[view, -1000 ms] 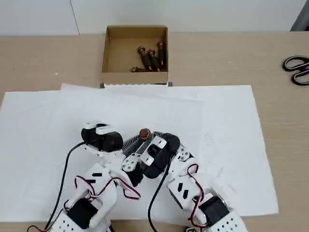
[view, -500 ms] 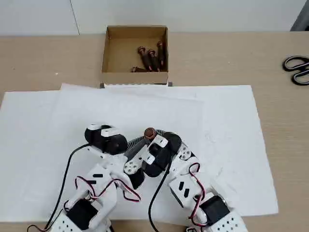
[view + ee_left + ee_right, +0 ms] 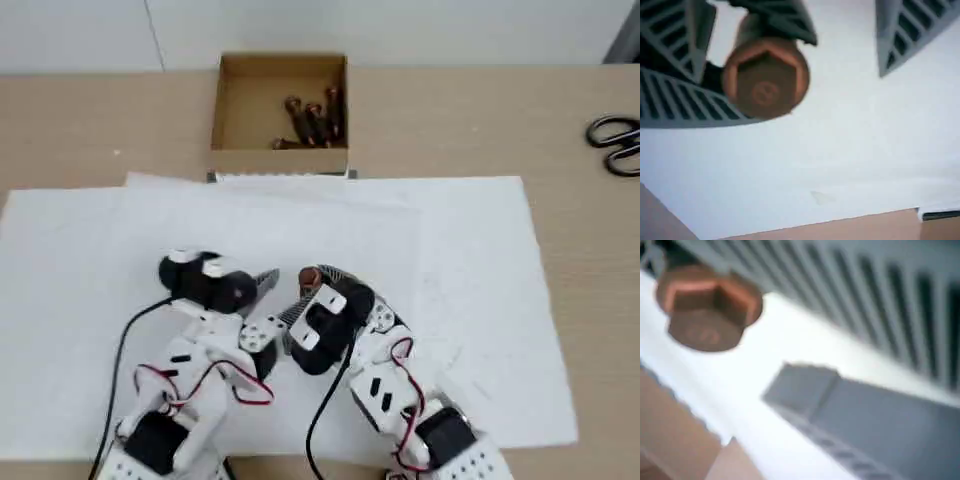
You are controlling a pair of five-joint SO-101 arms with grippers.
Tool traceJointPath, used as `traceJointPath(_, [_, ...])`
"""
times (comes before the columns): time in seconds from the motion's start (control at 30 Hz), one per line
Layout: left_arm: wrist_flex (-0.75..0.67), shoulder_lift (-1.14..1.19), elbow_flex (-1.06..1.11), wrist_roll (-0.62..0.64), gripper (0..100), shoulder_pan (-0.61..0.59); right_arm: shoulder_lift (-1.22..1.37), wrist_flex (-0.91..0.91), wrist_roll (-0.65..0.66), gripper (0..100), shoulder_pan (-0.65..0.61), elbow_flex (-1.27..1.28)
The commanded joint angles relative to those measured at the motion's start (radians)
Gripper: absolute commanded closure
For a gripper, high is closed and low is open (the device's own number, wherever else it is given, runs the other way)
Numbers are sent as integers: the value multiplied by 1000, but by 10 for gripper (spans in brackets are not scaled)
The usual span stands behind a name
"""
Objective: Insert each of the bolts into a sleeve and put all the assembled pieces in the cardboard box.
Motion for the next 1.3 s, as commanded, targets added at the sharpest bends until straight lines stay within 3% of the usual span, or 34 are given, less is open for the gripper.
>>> traceJointPath(0.0, [35, -11, -68, -9, 783, -20, -13, -33, 15, 995, -2, 11])
traceJointPath(0.2, [37, -11, -82, -8, 808, -112, -13, -33, 17, 995, -1, 11])
traceJointPath(0.37, [52, -11, -71, -11, 1000, -301, -13, -33, 17, 995, 19, 9])
traceJointPath(0.53, [107, -11, 27, -160, 994, -486, -13, -33, 12, 995, 134, 9])
traceJointPath(0.7, [106, -11, 119, -173, 993, -623, -13, -33, 11, 995, 199, 0])
traceJointPath(0.97, [106, -11, 125, -175, 993, -643, -13, -35, 11, 995, 205, -150])
traceJointPath(1.27, [106, -11, 125, -173, 993, -643, 125, -208, 51, 995, 288, -258])
